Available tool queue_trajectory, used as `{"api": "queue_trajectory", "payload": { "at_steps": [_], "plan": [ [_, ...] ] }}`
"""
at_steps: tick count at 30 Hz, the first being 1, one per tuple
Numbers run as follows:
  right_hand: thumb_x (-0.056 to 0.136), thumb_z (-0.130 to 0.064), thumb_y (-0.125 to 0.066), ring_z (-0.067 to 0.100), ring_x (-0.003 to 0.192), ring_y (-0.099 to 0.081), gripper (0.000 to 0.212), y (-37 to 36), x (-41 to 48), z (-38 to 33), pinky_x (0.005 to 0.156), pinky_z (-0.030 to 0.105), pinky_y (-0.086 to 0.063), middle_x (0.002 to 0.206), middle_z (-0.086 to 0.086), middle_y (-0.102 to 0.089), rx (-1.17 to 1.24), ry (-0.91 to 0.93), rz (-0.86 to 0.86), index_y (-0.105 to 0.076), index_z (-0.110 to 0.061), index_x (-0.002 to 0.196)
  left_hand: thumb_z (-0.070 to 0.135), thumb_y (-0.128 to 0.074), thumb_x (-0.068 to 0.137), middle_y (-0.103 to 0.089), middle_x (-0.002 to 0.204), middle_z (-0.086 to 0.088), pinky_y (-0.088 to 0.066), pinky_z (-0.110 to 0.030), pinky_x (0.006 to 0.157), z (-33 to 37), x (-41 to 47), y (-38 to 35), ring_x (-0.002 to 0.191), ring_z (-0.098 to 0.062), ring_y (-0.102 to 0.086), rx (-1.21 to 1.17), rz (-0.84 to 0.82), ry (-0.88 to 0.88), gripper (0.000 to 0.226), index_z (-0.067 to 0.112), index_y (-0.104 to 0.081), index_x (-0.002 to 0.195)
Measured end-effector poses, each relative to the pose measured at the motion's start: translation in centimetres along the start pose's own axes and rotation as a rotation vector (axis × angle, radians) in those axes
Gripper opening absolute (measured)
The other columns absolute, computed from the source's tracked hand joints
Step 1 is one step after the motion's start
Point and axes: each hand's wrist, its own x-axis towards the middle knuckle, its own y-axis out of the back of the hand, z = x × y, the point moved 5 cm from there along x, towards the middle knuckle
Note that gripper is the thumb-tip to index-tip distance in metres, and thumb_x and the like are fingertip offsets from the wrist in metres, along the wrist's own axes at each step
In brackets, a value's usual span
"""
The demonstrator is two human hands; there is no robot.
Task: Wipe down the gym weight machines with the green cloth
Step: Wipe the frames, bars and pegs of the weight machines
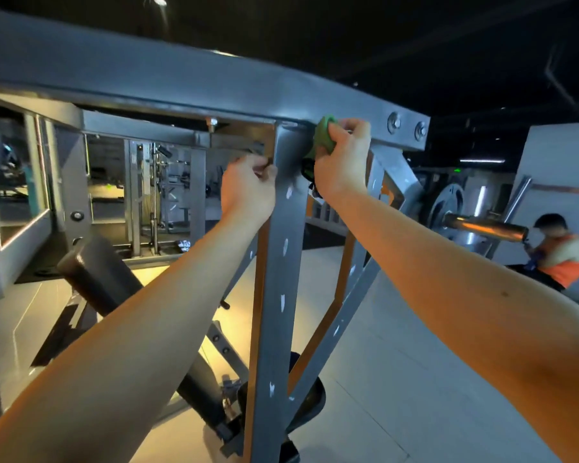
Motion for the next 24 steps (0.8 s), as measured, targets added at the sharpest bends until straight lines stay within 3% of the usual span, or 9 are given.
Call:
{"api": "queue_trajectory", "payload": {
  "at_steps": [1,4,6,9,14,19,24],
  "plan": [
    [0.092,0.006,-0.055,0.027,0.119,-0.044,0.026,-0.2,0.2,-0.7,0.106,0.019,-0.036,0.127,0.013,-0.041,-0.013,0.081,0.016,-0.063,0.006,0.116,0.024,-0.064,0.100,-0.069,0.116,0.001,-0.040,-0.014,0.084,-0.1,0.1,0.0,0.100,-0.010,-0.061,-0.010,0.003,0.004,0.027,0.013,-0.070,0.124],
    [0.093,-0.001,-0.055,0.033,0.115,-0.045,0.023,-1.5,-0.3,-2.2,0.104,0.032,-0.038,0.125,0.021,-0.046,-0.058,0.281,0.027,-0.066,0.006,0.112,0.022,-0.069,0.096,-0.071,0.107,0.004,-0.041,-0.008,0.080,-1.0,0.4,0.2,0.097,-0.009,-0.064,-0.047,0.011,-0.016,0.023,0.014,-0.074,0.117],
    [0.093,-0.004,-0.052,0.036,0.109,-0.045,0.027,-2.4,-1.3,-1.9,0.100,0.038,-0.039,0.122,0.023,-0.047,-0.069,0.342,0.052,-0.066,0.004,0.115,0.022,-0.072,0.094,-0.071,0.103,0.005,-0.044,-0.013,0.084,-1.5,0.3,0.3,0.098,-0.012,-0.067,-0.058,0.009,-0.046,0.019,0.013,-0.076,0.111],
    [0.085,0.011,-0.050,0.033,0.103,-0.043,0.035,-3.4,-5.5,-0.6,0.092,0.042,-0.044,0.118,0.022,-0.047,-0.095,0.401,0.024,-0.064,0.005,0.116,0.025,-0.074,0.093,-0.073,0.100,0.003,-0.050,-0.020,0.086,-2.1,0.2,0.3,0.094,-0.011,-0.068,-0.046,0.008,-0.082,0.016,0.014,-0.078,0.103],
    [0.085,0.017,-0.062,0.034,0.105,-0.048,0.024,-3.7,-6.8,0.6,0.092,0.041,-0.050,0.112,0.022,-0.050,-0.073,0.448,-0.080,-0.068,0.011,0.107,0.023,-0.075,0.092,-0.075,0.097,0.001,-0.053,-0.022,0.086,-2.1,0.4,0.5,0.092,-0.011,-0.068,-0.043,-0.015,-0.084,0.013,0.012,-0.079,0.099],
    [0.089,0.014,-0.062,0.036,0.098,-0.053,0.013,-2.4,-1.1,-1.5,0.081,0.035,-0.052,0.104,0.020,-0.053,0.038,0.471,0.040,-0.069,0.009,0.098,0.024,-0.075,0.092,-0.074,0.098,0.002,-0.054,-0.027,0.088,-2.4,0.2,0.4,0.094,-0.010,-0.069,-0.074,-0.020,-0.060,0.009,0.017,-0.078,0.098],
    [0.090,0.010,-0.062,0.036,0.104,-0.051,0.016,-4.1,-8.0,1.7,0.089,0.044,-0.051,0.109,0.021,-0.052,0.027,0.421,0.015,-0.070,0.007,0.103,0.020,-0.076,0.091,-0.073,0.101,-0.001,-0.053,-0.022,0.089,-2.6,-0.4,0.5,0.095,-0.009,-0.068,-0.071,0.010,-0.100,0.012,0.012,-0.079,0.099]
  ]
}}
